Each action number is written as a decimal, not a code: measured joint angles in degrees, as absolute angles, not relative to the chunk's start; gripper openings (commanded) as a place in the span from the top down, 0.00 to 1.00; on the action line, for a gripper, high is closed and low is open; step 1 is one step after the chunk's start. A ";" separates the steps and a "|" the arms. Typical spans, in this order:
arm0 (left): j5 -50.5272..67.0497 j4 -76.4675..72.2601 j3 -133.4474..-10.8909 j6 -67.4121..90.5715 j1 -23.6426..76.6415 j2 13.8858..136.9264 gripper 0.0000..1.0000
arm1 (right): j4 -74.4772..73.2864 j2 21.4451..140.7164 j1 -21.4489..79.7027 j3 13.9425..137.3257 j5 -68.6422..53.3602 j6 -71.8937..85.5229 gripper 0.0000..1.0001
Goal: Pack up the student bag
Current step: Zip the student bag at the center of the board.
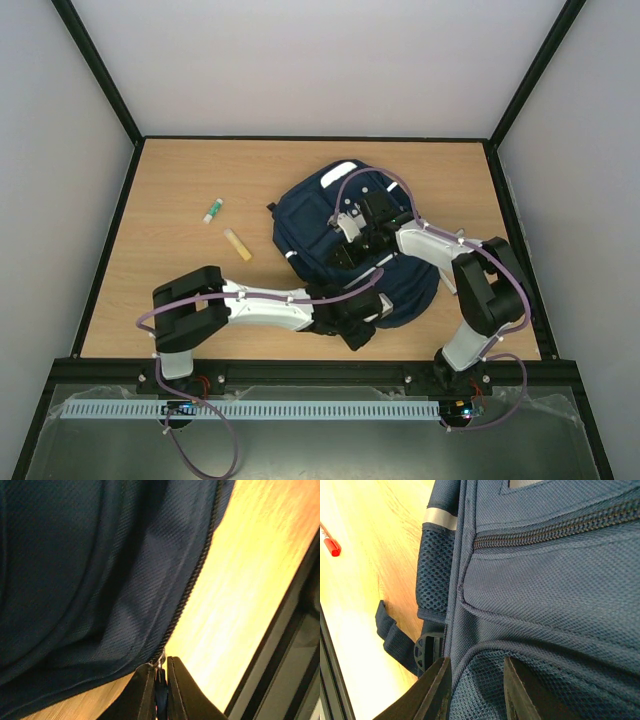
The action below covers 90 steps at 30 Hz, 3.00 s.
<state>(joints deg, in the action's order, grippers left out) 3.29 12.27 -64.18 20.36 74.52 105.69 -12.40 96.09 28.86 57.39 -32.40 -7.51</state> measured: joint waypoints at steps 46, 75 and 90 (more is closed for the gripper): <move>-9.34 7.79 -63.79 16.29 80.88 87.39 0.01 | -19.77 67.16 18.98 55.46 -28.86 -9.19 0.00; -10.87 -0.99 -48.03 21.61 57.14 74.89 0.00 | -35.88 43.05 19.05 48.27 -20.93 -25.15 0.00; 10.50 -16.29 -46.57 8.51 58.33 86.11 0.50 | -39.33 46.87 19.07 48.18 -12.21 -25.91 0.00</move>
<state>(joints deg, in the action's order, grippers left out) 10.50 -16.29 -46.57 8.51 58.33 86.11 -39.33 46.87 19.07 48.18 -12.21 -25.91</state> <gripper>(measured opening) 0.517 0.997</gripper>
